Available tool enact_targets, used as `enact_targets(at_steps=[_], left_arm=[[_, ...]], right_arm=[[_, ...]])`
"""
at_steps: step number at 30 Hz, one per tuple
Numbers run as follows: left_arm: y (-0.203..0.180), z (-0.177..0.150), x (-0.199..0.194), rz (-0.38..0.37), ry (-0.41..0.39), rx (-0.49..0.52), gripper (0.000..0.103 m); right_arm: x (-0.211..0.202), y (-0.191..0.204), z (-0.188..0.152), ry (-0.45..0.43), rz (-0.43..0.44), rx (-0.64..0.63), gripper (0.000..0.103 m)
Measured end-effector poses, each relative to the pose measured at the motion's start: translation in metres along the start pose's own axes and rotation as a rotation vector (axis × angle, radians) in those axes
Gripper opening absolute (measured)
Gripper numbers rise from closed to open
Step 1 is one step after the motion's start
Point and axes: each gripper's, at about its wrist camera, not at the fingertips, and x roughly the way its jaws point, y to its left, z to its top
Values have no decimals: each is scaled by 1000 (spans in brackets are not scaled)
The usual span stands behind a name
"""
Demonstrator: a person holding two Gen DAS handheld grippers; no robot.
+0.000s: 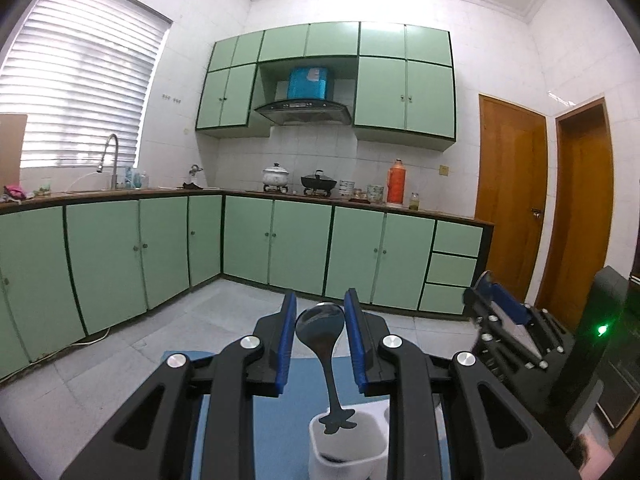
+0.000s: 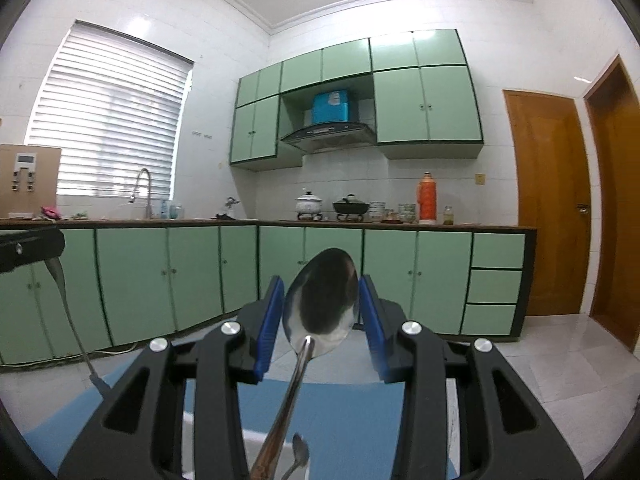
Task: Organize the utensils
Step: 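Carry both spoons over the white caddy and open both tools to drop them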
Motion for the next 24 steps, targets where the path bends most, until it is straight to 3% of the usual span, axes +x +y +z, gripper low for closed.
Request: enact_targets(at_steps=[9,24], left_arm=[[-9,-39,61,-12,113,16,24],[11,-82,88,-18,224,-19,25]], right_arm=[[28,18,-36,15,-48,-71,37],[14,11,-70,99,116,-14,38]])
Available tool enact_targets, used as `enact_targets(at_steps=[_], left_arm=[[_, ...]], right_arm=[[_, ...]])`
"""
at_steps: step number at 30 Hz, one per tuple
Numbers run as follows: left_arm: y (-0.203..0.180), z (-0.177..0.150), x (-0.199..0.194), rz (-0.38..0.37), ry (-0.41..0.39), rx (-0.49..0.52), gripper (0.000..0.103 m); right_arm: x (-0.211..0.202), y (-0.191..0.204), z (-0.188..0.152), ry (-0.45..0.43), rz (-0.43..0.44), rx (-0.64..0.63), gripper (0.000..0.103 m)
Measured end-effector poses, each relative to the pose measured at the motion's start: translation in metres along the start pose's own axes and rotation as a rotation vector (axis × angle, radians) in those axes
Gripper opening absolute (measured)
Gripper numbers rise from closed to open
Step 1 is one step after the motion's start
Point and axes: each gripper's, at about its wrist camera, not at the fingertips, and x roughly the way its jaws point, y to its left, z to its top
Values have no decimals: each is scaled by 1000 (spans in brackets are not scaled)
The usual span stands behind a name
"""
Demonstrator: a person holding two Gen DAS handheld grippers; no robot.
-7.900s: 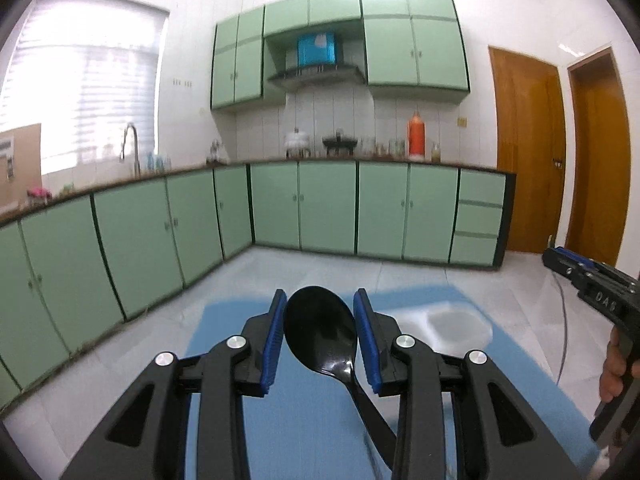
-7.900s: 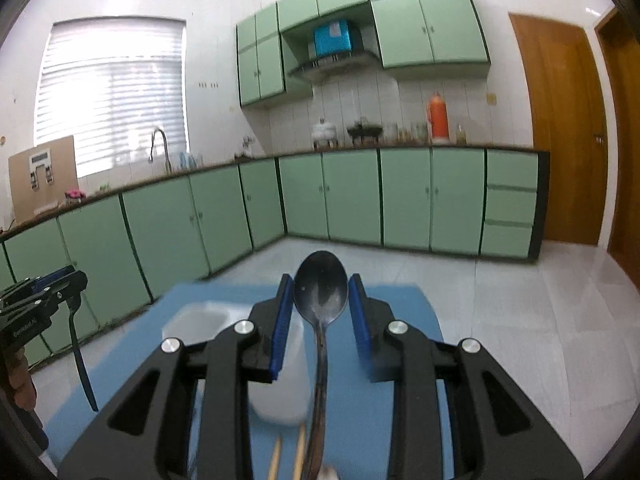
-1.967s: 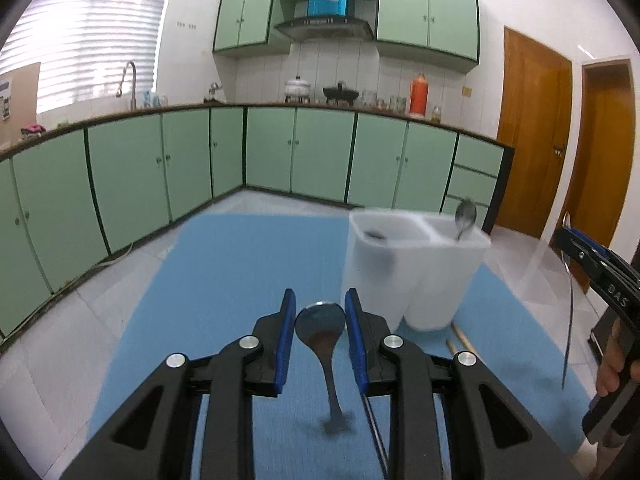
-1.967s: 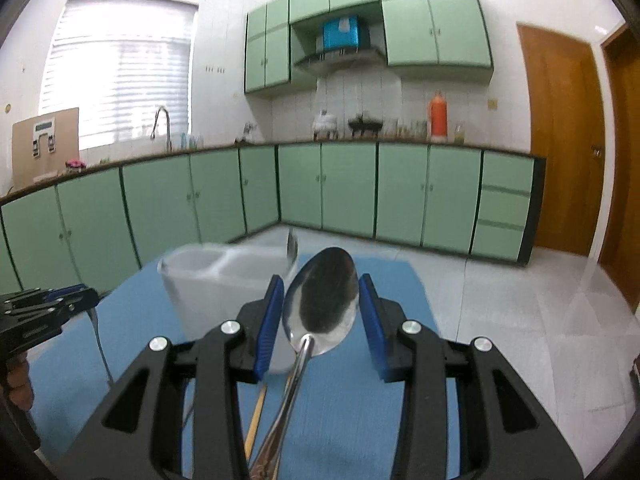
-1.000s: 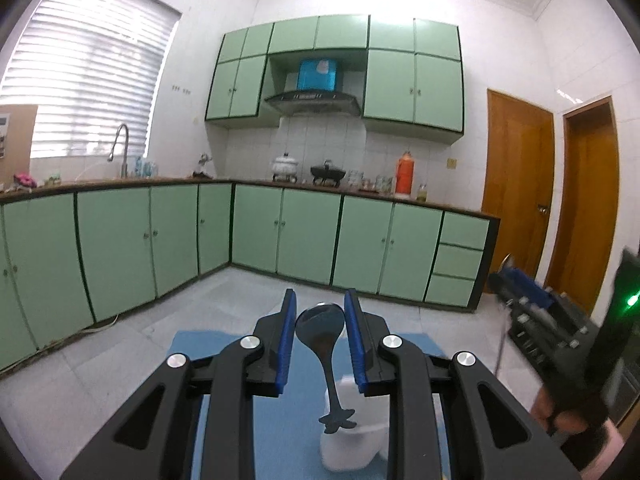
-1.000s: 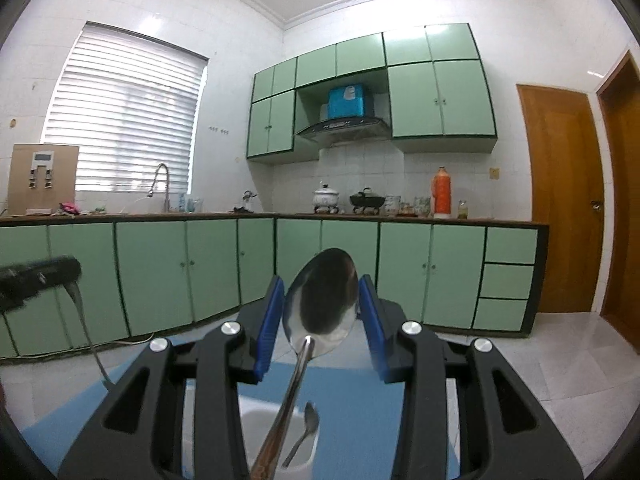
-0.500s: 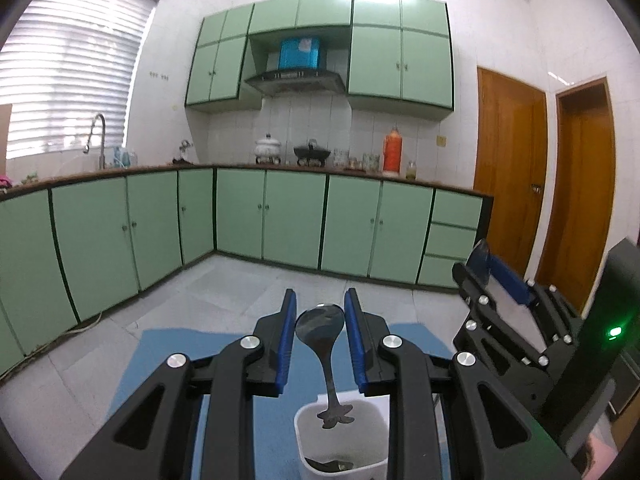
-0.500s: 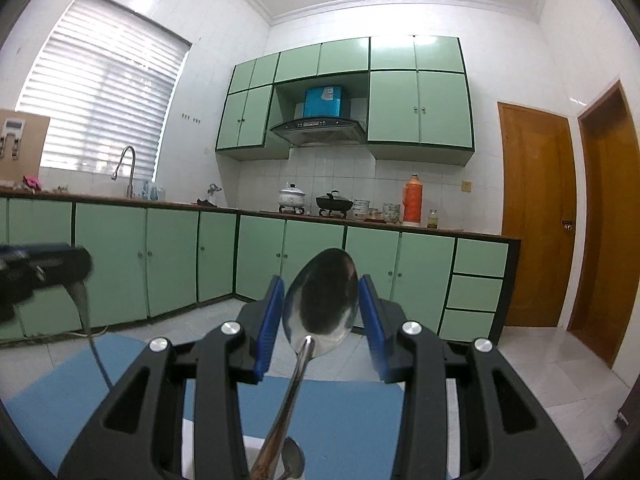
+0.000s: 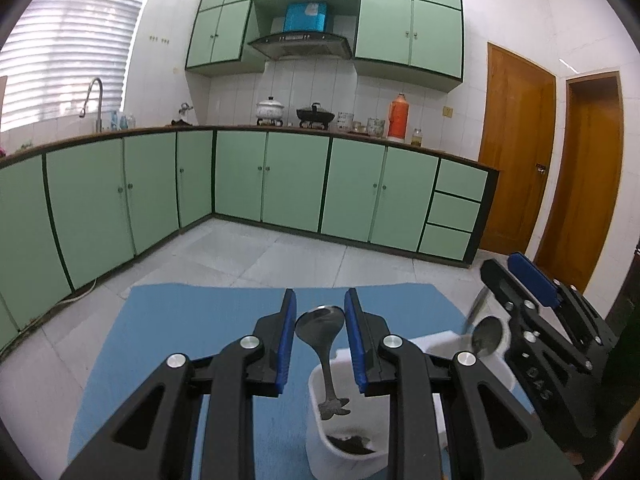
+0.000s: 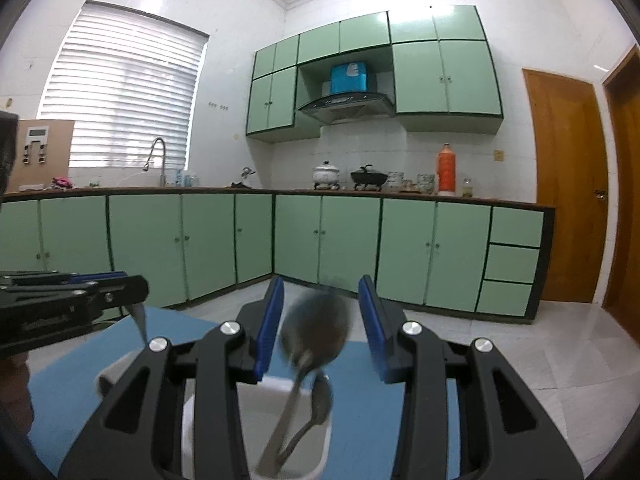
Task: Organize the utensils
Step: 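Carry both spoons over the white caddy and open both tools to drop them, then withdraw both tools from the caddy back toward the chopsticks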
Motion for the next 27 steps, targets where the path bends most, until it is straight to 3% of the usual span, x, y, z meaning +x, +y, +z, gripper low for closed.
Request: enact_targets(at_steps=[7,19,23,25,27], left_arm=[[4,-6,-6,-4,5,-4,25],[0,-16,-42,-2,-43,2,44],[0,-25,-60,11,-46,0,54],[0,-32,-73,20,-41,-7,63],[0,-42,-85,32,-31,-15,78]], right_arm=[[-20,4,-1,0,19,-6,50],[-65,-15,-6,28,2,58,62],[-84,-19,-11,62,4,80,71],[-97,-20,-16,82,-17,83,86],[-110,-21,-21,107,-28,93,91]])
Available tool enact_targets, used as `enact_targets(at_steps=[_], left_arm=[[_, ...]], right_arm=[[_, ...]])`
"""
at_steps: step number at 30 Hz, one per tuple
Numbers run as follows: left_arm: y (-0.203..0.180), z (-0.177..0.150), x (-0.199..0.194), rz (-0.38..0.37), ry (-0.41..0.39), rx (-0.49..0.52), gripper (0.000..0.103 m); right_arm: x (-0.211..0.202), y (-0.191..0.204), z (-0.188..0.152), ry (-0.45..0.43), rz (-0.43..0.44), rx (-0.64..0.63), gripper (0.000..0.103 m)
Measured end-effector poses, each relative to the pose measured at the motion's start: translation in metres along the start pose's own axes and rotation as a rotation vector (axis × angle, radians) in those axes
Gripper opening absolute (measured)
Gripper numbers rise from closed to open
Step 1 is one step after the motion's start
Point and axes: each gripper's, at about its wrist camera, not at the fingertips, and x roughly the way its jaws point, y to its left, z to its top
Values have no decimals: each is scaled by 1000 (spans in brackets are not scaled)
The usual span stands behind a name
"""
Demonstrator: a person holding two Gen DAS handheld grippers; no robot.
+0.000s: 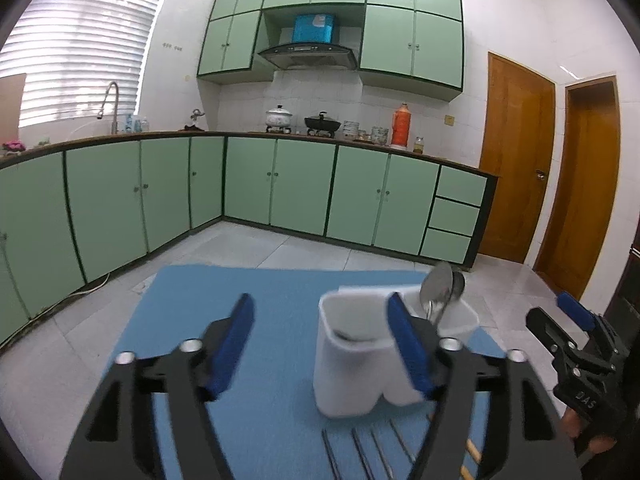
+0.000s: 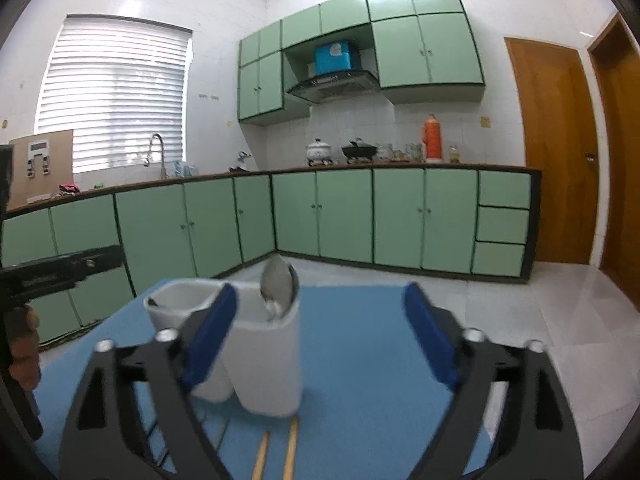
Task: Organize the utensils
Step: 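Withdraw both tools from the caddy back toward the chopsticks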
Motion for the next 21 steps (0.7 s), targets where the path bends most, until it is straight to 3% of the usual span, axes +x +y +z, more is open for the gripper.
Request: enact_targets(at_steps=[3,8,21], left_arm=[[-1,-15,-15,13,28,-1,87],[0,-46,-42,34,85,-5,94],[-15,-124,-93,87,207,43,97]], right_arm=[[-15,-3,-11,54,15,21,96],[-43,-4,-33,128,28,30,98],[-108,1,-99,276,34,8,98]])
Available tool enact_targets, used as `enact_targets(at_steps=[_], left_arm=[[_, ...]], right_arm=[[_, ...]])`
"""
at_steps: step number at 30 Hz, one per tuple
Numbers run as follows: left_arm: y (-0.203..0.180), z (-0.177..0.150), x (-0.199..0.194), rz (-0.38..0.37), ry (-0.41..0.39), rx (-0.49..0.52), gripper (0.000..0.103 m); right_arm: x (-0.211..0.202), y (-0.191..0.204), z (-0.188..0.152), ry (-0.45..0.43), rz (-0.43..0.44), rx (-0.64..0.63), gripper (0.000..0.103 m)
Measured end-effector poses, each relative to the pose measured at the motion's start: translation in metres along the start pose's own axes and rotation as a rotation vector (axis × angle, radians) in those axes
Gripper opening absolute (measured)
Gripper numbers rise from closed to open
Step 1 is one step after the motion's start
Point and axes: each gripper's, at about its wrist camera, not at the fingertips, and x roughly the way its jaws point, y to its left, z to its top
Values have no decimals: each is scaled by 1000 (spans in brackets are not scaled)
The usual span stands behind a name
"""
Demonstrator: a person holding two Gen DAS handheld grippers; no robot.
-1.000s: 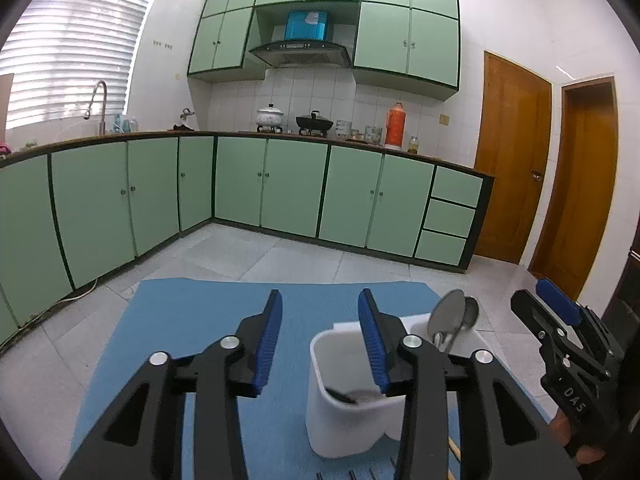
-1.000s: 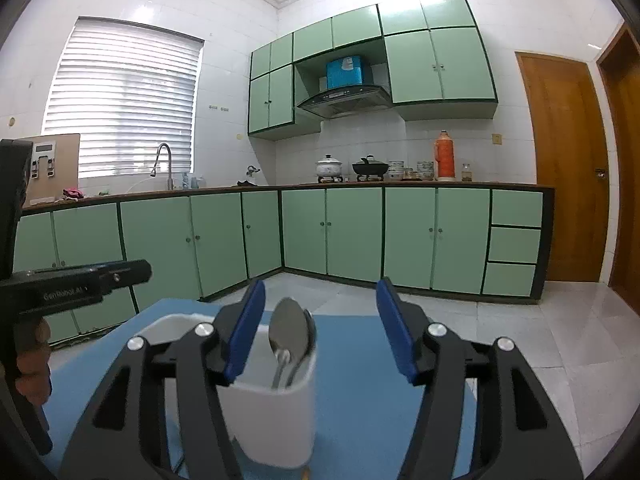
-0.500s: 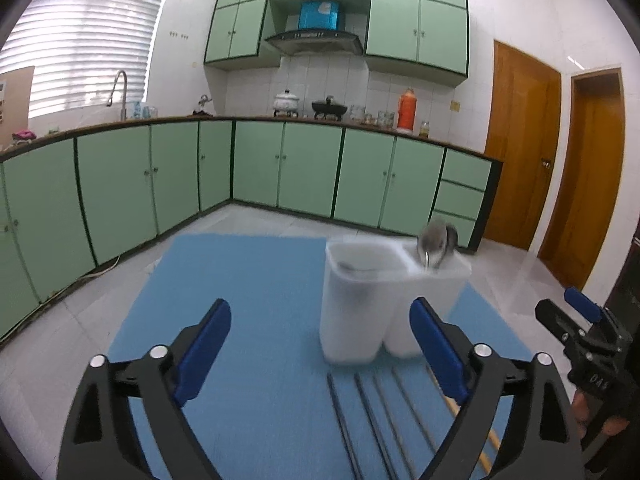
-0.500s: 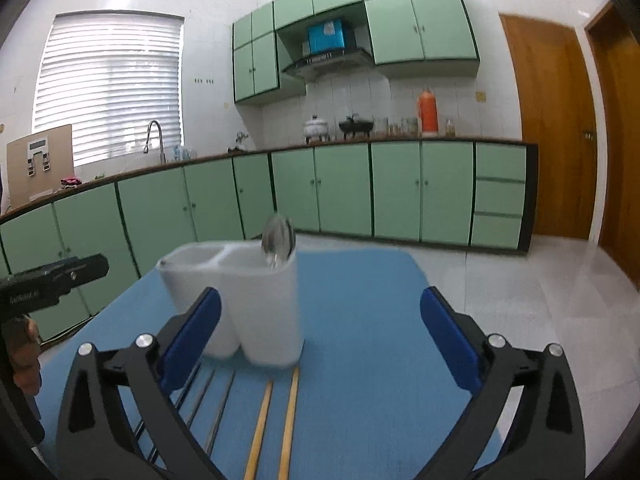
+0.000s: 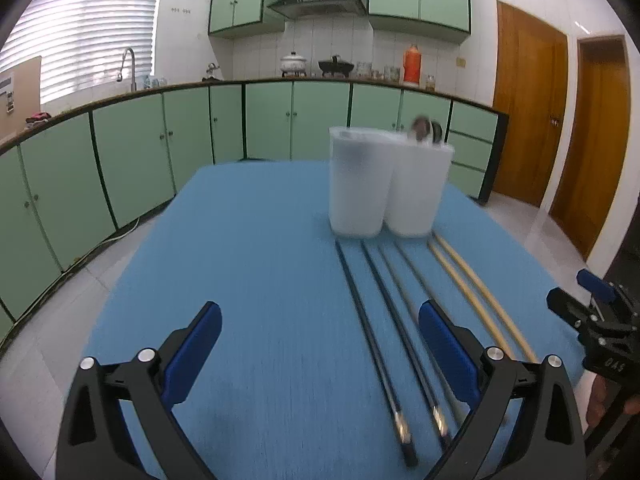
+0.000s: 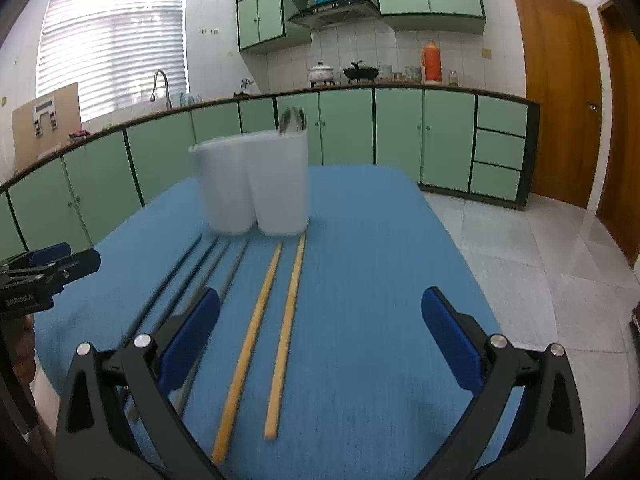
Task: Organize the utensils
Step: 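Withdraw both tools from the caddy back toward the chopsticks, then close the right tool on a wooden chopstick while the left grasps a black chopstick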
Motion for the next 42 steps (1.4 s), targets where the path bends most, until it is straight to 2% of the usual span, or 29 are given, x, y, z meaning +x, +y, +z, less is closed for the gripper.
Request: enact_targets(at_steps=[4,11,15,19,31,35,37,42], left_arm=[[-5,-24,-7,9,33,12,97],[-5,-42,-14,31,64,-4,97],[-9,-44,-17,26,73,11,97],[-9,-47,-20,32,77,9,97],[-4,-53,-19,43,101,-23,97],[-3,-53,-19,39,100,-17,97],[-4,-54,-20,36,101,-11,97],[-7,-56,-20,30,101,3,97]], right_arm=[[-13,4,-21,4,-20,-17,98],[-24,5,-44,9,-30,-11,96],[-23,11,-49,13,-36,-40,77],[-22,9,-53,26,-21,-30,63],[-16,20,-61,53,0,-72,33],[-15,23,-63,45,-8,-93,27],[-16,26,-64,41,-8,-110,19],[-18,33,-66,32,-22,-133,16]])
